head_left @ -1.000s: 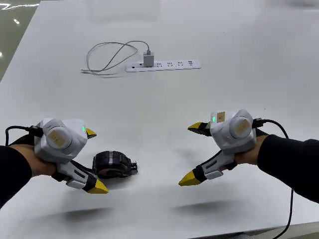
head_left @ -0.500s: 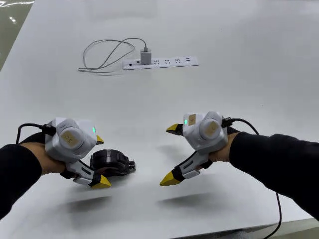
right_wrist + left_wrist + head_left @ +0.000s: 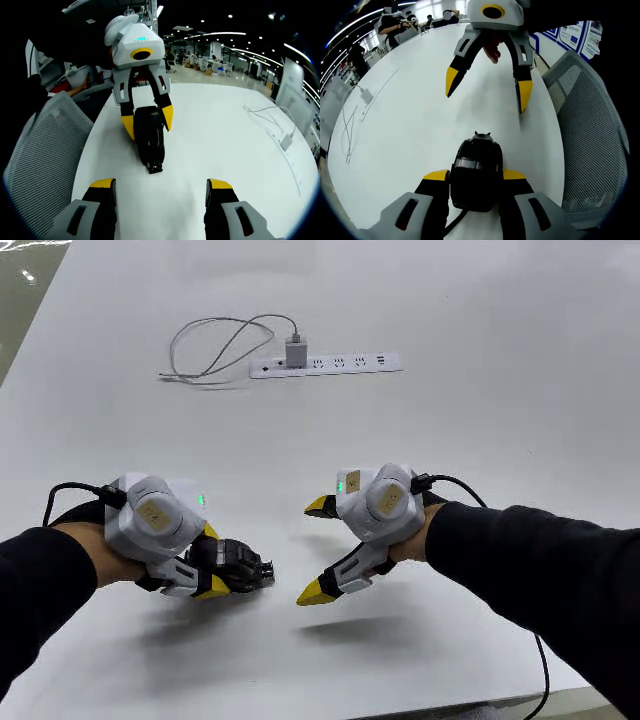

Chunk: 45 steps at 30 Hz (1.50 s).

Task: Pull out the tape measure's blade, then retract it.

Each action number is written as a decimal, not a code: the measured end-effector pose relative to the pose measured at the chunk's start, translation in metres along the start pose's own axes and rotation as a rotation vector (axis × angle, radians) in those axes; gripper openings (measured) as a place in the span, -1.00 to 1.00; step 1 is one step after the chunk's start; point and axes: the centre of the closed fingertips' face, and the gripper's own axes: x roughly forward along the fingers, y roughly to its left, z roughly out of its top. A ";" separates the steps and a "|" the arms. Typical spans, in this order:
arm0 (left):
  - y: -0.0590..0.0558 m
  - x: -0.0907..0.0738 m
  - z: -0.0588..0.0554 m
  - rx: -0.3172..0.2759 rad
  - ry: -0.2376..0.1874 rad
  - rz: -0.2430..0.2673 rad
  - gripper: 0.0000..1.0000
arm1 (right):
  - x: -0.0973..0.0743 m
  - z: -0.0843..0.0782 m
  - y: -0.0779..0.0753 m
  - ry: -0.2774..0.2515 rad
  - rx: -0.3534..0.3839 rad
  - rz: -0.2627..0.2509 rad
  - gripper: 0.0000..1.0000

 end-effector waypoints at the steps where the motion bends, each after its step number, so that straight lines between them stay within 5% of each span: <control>1: 0.001 0.000 0.000 0.000 0.002 0.006 -0.34 | 0.000 0.000 0.000 0.000 0.000 0.000 0.37; 9: 0.001 0.000 -0.001 0.001 -0.005 0.003 -0.35 | 0.011 0.003 0.003 0.013 -0.024 0.021 0.20; 31: 0.003 0.002 -0.002 -0.003 -0.005 0.003 -0.36 | 0.058 0.005 0.011 0.115 -0.124 0.107 -0.72; 35: 0.003 0.003 -0.002 -0.003 -0.003 0.007 -0.36 | 0.059 0.002 0.011 0.131 -0.114 0.109 -0.75; 37: 0.002 0.003 -0.003 0.019 -0.004 0.011 -0.36 | 0.059 0.000 0.012 0.143 -0.045 0.105 -0.76; 41: 0.002 0.004 -0.003 0.038 0.002 0.015 -0.36 | 0.061 0.000 0.015 0.153 -0.072 0.107 -0.76; 45: 0.002 0.003 -0.003 0.041 0.005 0.013 -0.36 | 0.061 -0.001 0.014 0.160 -0.174 0.101 -0.80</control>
